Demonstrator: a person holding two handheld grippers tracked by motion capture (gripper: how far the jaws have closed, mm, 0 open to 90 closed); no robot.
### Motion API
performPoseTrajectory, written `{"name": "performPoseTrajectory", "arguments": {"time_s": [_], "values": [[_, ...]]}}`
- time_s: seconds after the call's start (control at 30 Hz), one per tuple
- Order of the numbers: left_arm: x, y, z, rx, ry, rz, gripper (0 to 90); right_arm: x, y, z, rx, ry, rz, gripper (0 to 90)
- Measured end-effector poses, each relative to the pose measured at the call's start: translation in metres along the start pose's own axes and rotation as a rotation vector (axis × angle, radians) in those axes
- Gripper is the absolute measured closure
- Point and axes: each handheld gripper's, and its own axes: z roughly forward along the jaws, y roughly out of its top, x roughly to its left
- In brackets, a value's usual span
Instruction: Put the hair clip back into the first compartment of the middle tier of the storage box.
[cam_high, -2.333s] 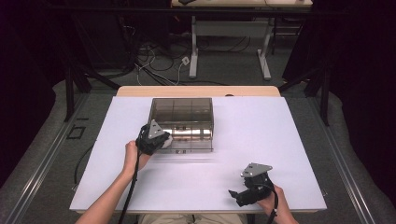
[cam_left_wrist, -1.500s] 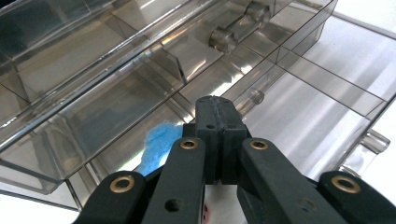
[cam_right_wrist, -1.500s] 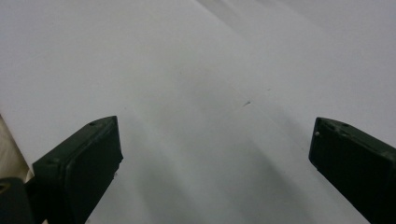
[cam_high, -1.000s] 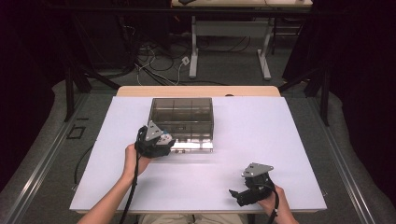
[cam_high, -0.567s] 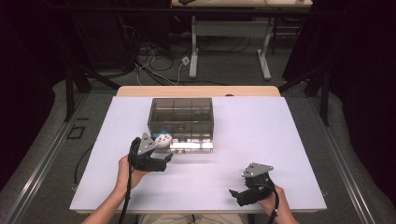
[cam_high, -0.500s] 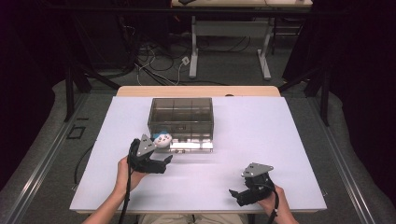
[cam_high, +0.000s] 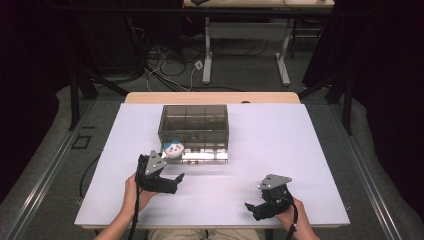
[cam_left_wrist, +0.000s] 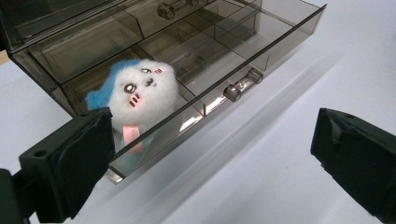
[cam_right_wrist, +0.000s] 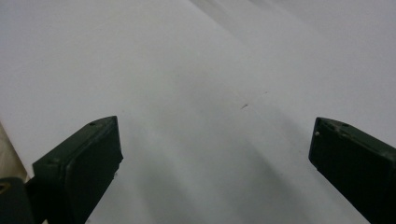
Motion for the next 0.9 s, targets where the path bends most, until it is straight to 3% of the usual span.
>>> {"name": "performPoseTrajectory", "arguments": {"time_s": [0.9], "values": [[-0.004,-0.0054,0.01,0.05,-0.009,0.005,0.0,-0.0005,0.0012,0.0019,-0.007,0.005,-0.015,2.1]]}}
